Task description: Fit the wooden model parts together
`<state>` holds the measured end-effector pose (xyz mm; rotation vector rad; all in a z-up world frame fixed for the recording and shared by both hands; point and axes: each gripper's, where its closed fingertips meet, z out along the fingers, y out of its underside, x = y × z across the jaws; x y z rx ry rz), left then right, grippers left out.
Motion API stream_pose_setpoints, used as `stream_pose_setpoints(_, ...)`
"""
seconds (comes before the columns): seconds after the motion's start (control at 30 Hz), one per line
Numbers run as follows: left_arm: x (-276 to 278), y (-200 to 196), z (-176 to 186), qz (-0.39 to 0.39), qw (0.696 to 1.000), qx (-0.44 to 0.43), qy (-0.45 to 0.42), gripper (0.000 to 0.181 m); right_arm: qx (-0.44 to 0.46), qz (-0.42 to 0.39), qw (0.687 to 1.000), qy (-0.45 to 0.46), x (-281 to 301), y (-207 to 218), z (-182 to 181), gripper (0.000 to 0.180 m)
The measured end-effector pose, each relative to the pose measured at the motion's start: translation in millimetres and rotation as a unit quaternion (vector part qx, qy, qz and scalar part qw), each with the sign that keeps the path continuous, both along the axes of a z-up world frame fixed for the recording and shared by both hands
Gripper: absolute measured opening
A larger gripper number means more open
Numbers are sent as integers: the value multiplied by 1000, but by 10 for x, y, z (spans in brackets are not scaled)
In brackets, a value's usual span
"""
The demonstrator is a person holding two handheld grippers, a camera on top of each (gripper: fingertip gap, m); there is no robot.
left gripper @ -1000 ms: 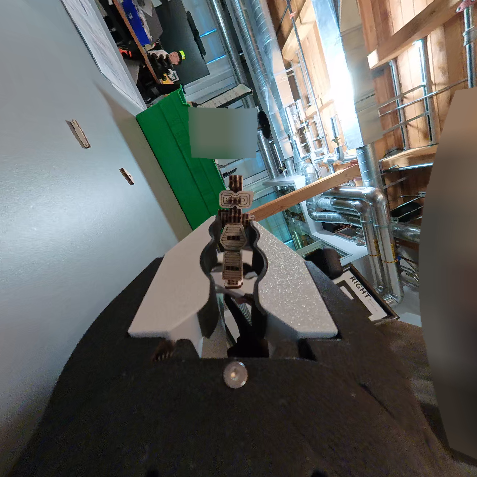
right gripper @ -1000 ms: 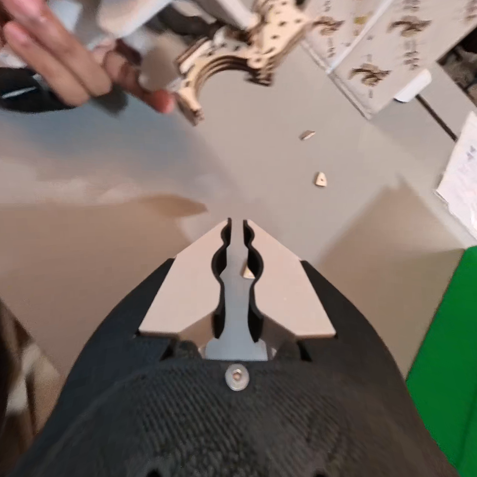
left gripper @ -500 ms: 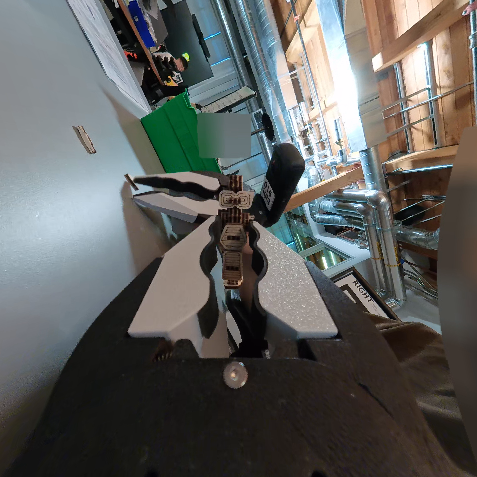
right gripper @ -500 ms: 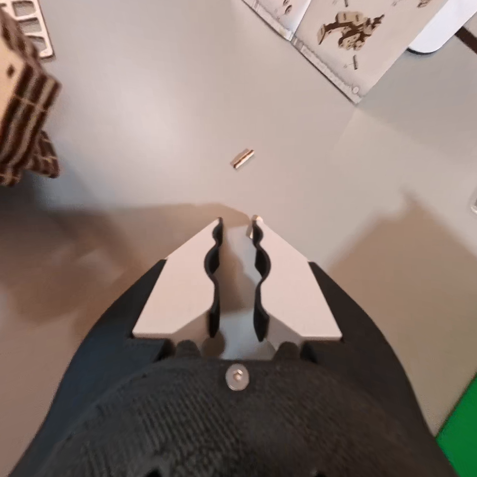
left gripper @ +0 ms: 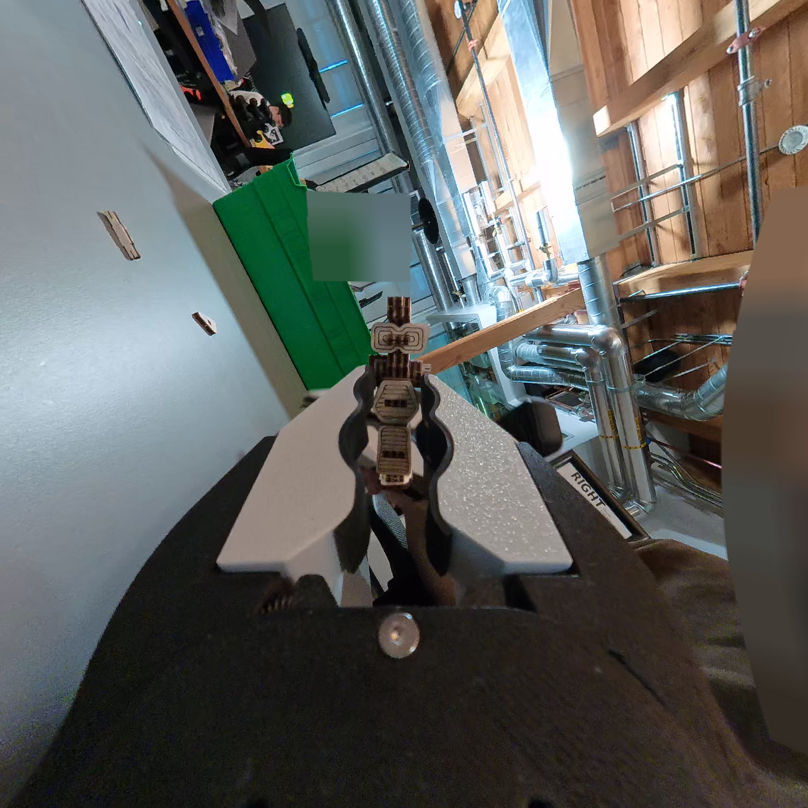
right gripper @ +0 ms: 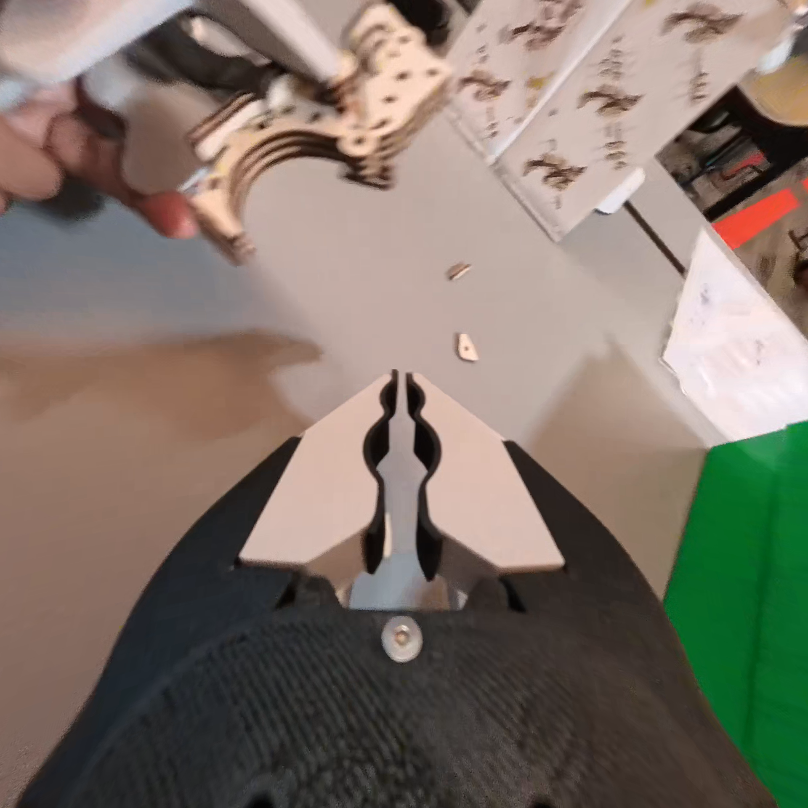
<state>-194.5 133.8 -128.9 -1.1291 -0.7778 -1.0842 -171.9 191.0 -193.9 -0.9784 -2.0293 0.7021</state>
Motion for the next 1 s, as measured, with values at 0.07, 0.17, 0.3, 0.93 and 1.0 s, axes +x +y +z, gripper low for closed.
stream_pose_setpoints(0.07, 3, 3, -2, -1, 1000, -1, 0, 18, -72, -34, 997, -5, -158, 132, 48, 37)
stream_pose_setpoints(0.17, 1, 7, -6, 0, 1000, -3, 1, 18, -175, -101, 978, -48, -442, 340, 7, 75)
stream_pose_setpoints(0.3, -1, 26, -20, 0, 1000, -9, 3, 18, -268, -111, 956, -39, -774, 433, 165, 64)
stream_pose_setpoints(0.93, 28, 81, -40, -19, 1000, -15, -2, 18, -344, -65, 934, -74, -770, 488, 46, 0)
stream_pose_setpoints(1.0, 18, 77, -39, -17, 1000, -14, -6, 17, -368, -41, 925, -91, -757, 417, 75, 0)
